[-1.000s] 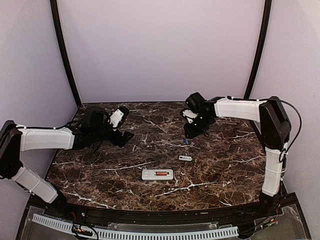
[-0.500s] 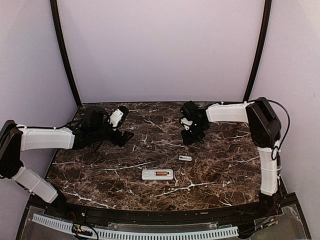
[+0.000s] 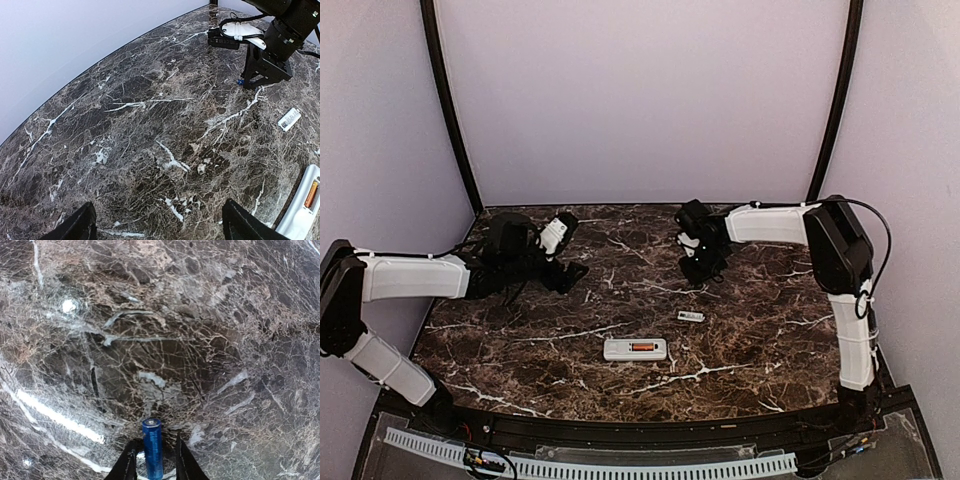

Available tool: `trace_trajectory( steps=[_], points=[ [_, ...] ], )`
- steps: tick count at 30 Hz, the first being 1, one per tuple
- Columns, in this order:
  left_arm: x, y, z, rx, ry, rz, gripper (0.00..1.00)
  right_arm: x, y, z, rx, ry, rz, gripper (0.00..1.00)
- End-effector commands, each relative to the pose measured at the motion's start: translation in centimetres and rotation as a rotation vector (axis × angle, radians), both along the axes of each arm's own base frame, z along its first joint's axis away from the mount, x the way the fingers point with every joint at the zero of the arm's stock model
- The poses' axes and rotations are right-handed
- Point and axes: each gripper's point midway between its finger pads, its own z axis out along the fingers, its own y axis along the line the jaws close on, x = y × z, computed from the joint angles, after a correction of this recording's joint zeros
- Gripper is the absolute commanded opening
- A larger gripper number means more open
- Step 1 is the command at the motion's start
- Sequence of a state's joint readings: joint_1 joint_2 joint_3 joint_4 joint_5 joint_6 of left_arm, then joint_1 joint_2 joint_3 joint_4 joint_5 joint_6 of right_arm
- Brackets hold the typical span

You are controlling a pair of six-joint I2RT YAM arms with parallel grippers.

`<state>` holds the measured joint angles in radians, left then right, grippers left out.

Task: Load the batteries into the remote control
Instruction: Pick up the battery at the center of the board.

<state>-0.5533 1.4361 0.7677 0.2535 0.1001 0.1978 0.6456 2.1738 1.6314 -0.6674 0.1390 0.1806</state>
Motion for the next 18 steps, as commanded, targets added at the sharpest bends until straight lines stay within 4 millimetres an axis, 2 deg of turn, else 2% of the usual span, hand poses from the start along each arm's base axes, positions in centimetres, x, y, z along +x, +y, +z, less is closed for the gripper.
trace_trajectory(
  steps=[1, 8, 15, 18],
  points=[
    [0.07, 0.06, -0.16, -0.003, 0.005, -0.002, 0.86, 0.03, -0.03, -1.02, -0.067, 0.012, 0.024, 0.23],
    [0.05, 0.04, -0.08, -0.004, 0.001, -0.005, 0.86, 0.43, 0.63, -1.11, -0.079, 0.012, 0.040, 0.21],
    [0.05, 0.16, -0.06, 0.002, -0.005, -0.002, 0.86, 0.14, 0.41, -1.12, -0.084, 0.016, 0.039, 0.03],
    [0.06, 0.09, -0.07, -0.001, -0.002, -0.004, 0.86, 0.18, 0.71, -0.25, -0.063, 0.009, 0.042, 0.00]
  ],
)
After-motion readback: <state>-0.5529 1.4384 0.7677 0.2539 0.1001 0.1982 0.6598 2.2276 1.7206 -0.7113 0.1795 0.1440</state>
